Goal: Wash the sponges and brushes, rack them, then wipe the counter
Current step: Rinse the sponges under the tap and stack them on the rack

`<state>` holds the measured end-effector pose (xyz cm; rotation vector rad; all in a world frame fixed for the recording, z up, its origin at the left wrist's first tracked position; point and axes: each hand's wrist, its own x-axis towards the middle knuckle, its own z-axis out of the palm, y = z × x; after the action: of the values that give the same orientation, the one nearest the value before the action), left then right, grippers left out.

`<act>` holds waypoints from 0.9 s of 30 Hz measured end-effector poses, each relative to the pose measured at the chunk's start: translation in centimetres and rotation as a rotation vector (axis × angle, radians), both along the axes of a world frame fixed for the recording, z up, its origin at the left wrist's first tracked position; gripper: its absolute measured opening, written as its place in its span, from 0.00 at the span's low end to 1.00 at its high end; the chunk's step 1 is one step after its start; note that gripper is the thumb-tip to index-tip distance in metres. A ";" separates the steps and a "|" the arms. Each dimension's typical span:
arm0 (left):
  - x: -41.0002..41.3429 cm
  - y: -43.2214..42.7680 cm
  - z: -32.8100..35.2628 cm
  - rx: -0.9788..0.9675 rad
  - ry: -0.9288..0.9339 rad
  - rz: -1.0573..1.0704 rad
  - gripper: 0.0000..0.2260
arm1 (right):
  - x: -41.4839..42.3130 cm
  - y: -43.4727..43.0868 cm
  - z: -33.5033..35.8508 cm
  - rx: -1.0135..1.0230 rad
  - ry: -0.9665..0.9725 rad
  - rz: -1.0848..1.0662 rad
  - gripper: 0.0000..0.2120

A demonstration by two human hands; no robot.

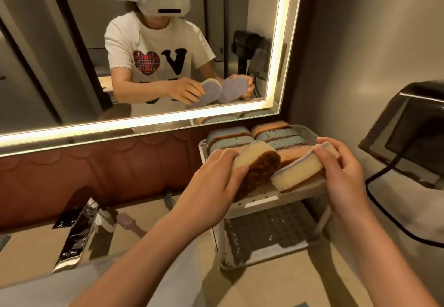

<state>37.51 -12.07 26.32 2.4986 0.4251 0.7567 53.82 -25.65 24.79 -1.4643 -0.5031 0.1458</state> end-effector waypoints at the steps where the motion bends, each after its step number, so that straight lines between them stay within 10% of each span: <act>1: 0.3 -0.2 -0.1 -0.028 -0.009 -0.011 0.14 | 0.5 -0.1 -0.1 -0.010 -0.028 -0.031 0.09; 27: 3.0 0.2 -3.4 0.578 0.359 0.232 0.19 | 4.6 -0.8 -1.7 -0.344 -0.079 -0.006 0.13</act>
<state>40.54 -11.84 22.92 3.1895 0.7141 0.5690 58.41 -26.50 23.06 -1.8130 -0.5571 0.1767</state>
